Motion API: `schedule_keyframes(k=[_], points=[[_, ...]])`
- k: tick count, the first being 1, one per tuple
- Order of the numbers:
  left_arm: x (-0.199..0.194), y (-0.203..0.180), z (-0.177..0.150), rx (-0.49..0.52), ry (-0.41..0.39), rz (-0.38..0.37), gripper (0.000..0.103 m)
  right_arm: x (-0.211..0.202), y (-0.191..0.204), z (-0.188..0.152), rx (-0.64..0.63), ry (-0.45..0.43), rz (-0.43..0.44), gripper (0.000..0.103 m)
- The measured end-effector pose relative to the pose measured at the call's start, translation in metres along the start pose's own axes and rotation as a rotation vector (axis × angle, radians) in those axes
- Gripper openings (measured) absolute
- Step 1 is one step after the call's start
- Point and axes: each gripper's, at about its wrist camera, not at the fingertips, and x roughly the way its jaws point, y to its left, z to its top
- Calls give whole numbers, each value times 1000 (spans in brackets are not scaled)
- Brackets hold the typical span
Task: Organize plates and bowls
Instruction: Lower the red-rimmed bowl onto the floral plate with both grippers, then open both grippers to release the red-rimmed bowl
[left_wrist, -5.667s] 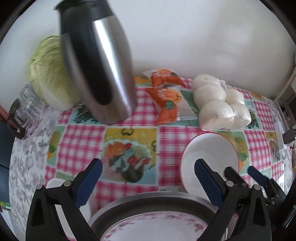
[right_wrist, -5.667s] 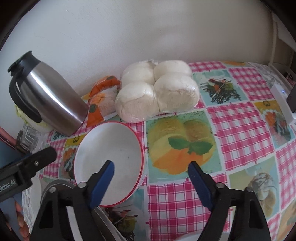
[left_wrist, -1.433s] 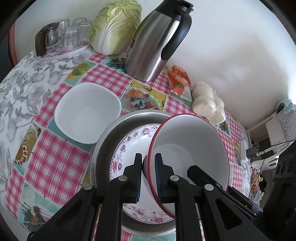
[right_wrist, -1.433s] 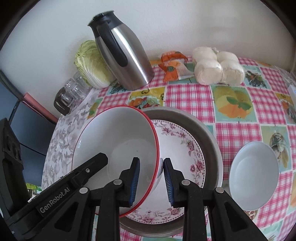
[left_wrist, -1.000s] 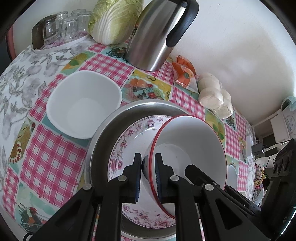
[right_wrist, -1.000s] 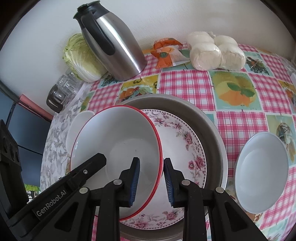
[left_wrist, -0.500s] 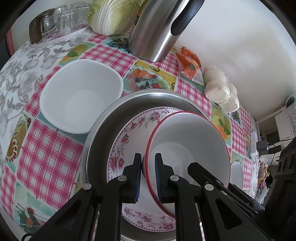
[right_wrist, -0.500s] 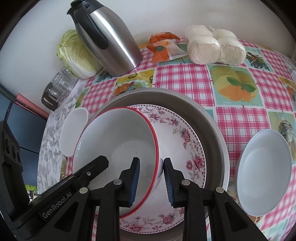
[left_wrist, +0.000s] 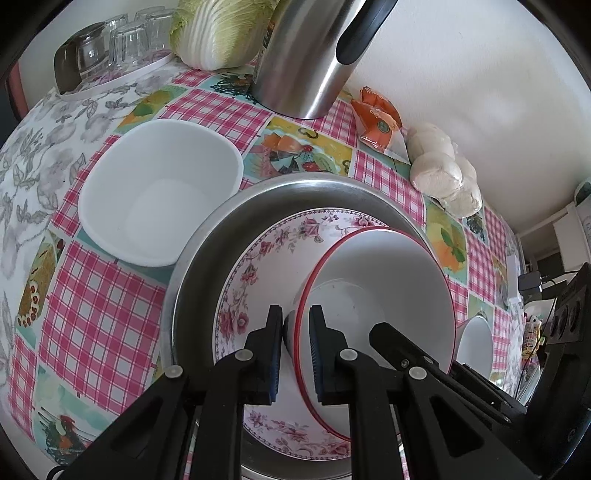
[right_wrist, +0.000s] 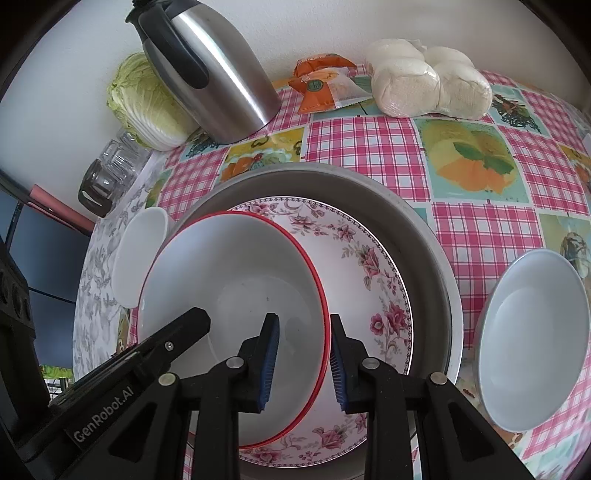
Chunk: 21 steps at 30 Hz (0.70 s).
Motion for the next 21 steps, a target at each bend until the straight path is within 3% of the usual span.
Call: schedule_keyframes(k=[10,21], points=[[-2,1,1,16,10,0,13,0,-1,0,3,11,11,30],[-21,-1,4,48,-33,37,16,-29,-2,5,-13,-55,-2,30]])
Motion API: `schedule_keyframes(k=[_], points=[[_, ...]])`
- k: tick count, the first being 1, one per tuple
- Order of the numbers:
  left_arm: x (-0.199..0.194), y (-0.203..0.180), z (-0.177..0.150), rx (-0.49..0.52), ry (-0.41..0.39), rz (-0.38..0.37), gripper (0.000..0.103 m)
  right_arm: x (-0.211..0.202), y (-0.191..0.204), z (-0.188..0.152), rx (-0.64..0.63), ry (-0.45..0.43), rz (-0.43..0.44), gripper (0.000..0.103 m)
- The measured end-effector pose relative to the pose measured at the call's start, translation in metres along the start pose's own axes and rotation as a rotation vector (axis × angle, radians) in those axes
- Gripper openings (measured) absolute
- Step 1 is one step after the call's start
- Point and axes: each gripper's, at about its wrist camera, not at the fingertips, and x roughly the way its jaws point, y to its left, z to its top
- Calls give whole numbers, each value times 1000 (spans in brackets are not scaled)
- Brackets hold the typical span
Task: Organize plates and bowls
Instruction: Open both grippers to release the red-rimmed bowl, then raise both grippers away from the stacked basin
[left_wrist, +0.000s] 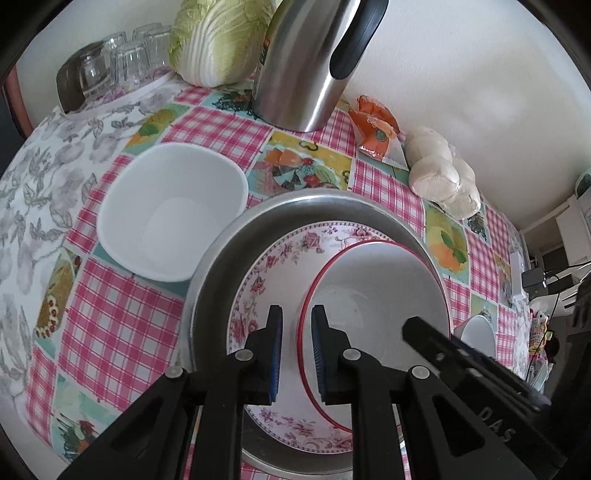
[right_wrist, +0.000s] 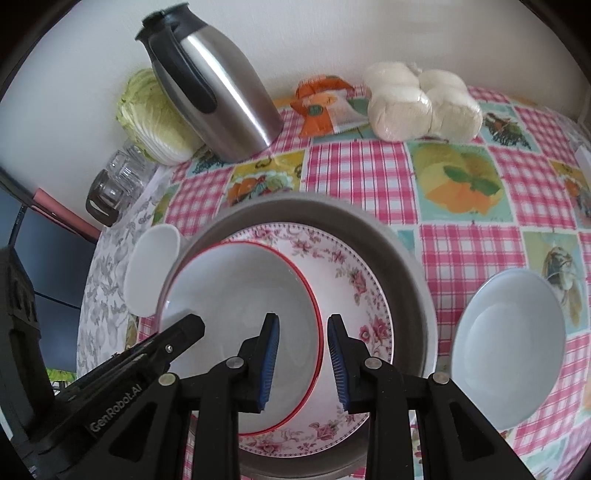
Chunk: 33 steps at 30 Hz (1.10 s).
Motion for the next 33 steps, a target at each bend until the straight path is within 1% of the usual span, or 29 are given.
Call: schedule_keyframes(k=[4,6,8,9,12,14,15,16,17,18,20,22,25,27,31,33], points=[[-10,-2,3,8,-25,-2,16,-17,4,4,-16,-40,-7,30],[-17,-3,4,12,-40,-4,22,-25,6,6,-20,-59,-16,30],[-23,-4,5,11,-57,-6,43,-32,6,6,-20,-77,-34,34],[-27,-5,5,11,-67,-9,45,-35,6,6,-22,-85,-45,35],[-37,-3,7,6,-92,-12,50,-42,7,8,-29,-109,-75,47],[-42,-1,8,-1,-106,-7,63,-46,7,9,-35,-120,-91,55],[-45,1,9,-6,-114,-4,65,-48,6,9,-37,-122,-95,58],[-47,2,10,-11,-117,-1,68,-49,7,10,-38,-124,-99,63],[-49,3,10,-15,-120,4,73,-49,6,10,-40,-124,-101,67],[-51,5,11,-18,-125,11,75,-49,7,10,-41,-124,-103,68],[-54,8,12,-23,-134,25,76,-49,7,10,-44,-124,-110,73],[-55,10,13,-27,-137,41,77,-49,7,10,-50,-123,-122,77],[-55,12,13,-23,-134,64,84,-48,8,10,-56,-123,-127,81],[-54,12,13,-18,-132,74,84,-48,8,10,-56,-123,-128,84],[-53,10,12,-2,-135,93,85,-48,9,11,-64,-127,-133,93],[-52,10,12,4,-137,106,85,-49,9,11,-66,-129,-136,95]])
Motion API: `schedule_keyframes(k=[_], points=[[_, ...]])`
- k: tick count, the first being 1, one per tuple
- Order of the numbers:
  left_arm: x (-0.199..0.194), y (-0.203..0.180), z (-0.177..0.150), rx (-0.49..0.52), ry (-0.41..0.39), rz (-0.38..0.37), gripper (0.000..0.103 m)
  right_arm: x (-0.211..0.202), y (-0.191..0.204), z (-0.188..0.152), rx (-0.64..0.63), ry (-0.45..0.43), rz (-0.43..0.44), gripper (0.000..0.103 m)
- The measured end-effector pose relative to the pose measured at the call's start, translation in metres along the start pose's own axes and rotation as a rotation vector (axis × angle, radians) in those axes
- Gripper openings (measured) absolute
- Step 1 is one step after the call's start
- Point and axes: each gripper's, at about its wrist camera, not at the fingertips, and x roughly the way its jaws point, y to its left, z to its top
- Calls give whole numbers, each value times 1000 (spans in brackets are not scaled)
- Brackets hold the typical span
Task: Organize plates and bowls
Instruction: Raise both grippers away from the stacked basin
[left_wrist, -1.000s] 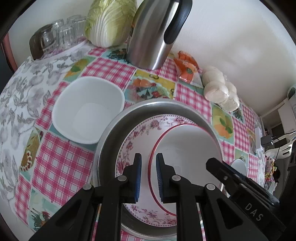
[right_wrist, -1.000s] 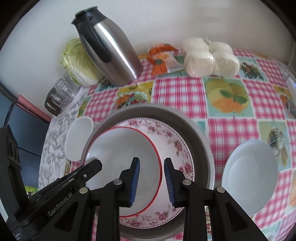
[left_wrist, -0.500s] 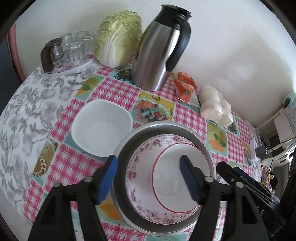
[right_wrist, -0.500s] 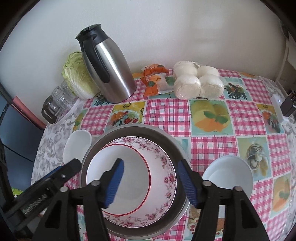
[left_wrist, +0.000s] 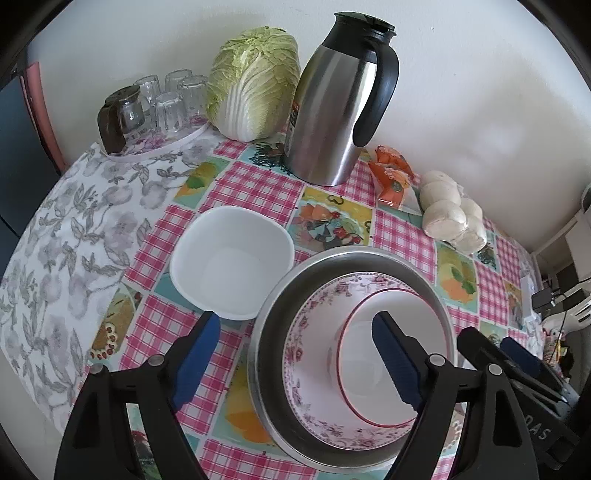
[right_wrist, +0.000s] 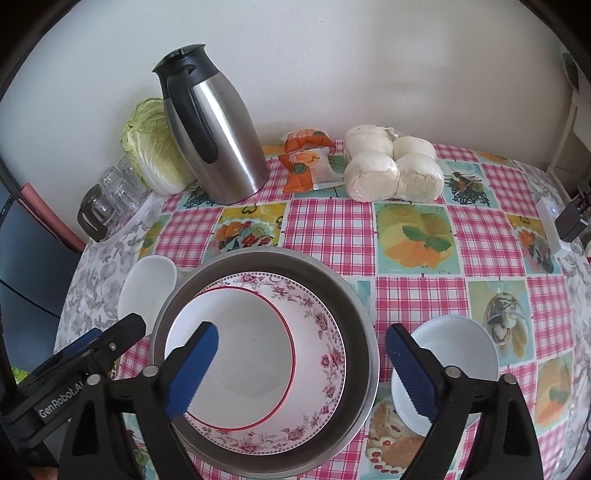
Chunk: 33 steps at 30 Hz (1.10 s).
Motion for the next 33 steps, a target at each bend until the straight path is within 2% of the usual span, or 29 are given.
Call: schedule_keyframes(k=[12,14,15,33], points=[[3,8,0,-14,-13,56,87,-1,1,0,-7,-8,-7,103],[3,8,0,-12,-17,58,99,-1,2,0,-11,-9,-7,103],[4,8,0,-10,-20,56,101,0,2,0,-13,-8,-8,103],[-1,22,6,-50,-44,46,101,6,15,-3,-31,-7,-42,103]])
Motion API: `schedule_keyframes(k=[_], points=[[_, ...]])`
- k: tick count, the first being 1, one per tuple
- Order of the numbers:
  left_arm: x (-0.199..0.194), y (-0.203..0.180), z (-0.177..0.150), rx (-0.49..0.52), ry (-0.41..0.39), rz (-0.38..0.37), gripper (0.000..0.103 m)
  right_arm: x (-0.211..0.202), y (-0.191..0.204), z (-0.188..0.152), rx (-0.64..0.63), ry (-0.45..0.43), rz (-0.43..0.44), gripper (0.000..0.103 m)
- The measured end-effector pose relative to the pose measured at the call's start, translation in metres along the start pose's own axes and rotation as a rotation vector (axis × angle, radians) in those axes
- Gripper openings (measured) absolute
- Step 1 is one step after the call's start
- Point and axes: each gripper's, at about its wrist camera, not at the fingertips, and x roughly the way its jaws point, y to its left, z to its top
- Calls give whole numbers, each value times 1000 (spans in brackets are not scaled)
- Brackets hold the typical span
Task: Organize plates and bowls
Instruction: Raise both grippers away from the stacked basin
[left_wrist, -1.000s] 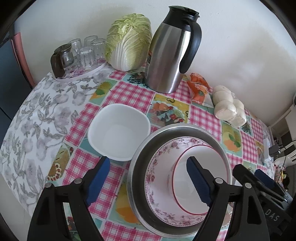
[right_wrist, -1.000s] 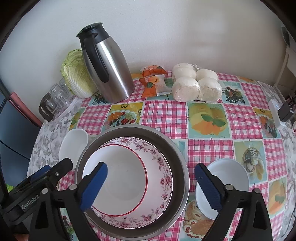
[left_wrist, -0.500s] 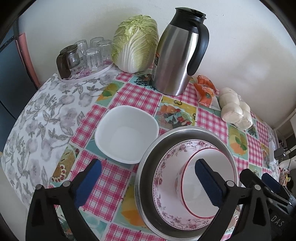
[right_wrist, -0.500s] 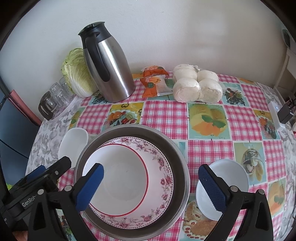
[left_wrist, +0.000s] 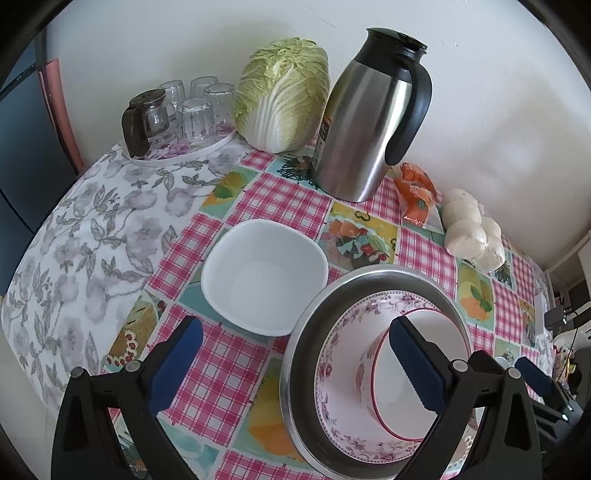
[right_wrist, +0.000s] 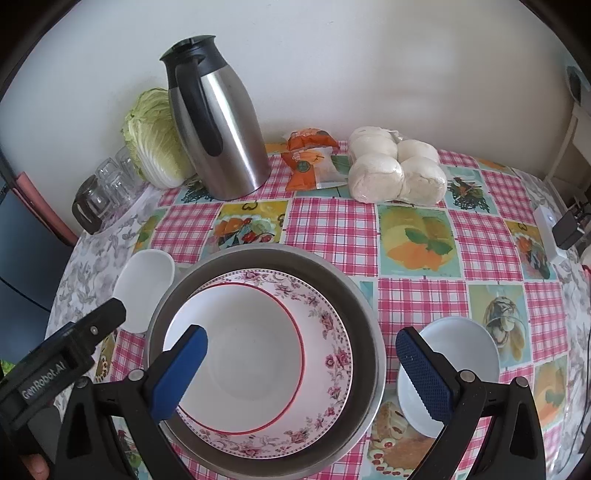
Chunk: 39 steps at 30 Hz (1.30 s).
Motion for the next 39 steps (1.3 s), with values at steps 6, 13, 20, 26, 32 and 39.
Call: schedule_keyframes(k=[6,13,20,26,32,39], points=[[-4,14,8,-37,-18,-3,101,-4,10,1,0,-35,-16,103],[-7,29,19,-56,-45,26,101,-8,21,2,0,-72,-12,103],[-4,45,27,-95,-54,-8,101,-16,35,3,13,-131,24,103],[-1,55,31,-117,-59,-15,101,-19,45,3,13,-158,22,103],[4,65,35,-136,-59,-25,101,-15,56,1,1,-148,39,103],[15,78,40,-187,-51,-57,101,-9,71,11,-28,-131,47,103]])
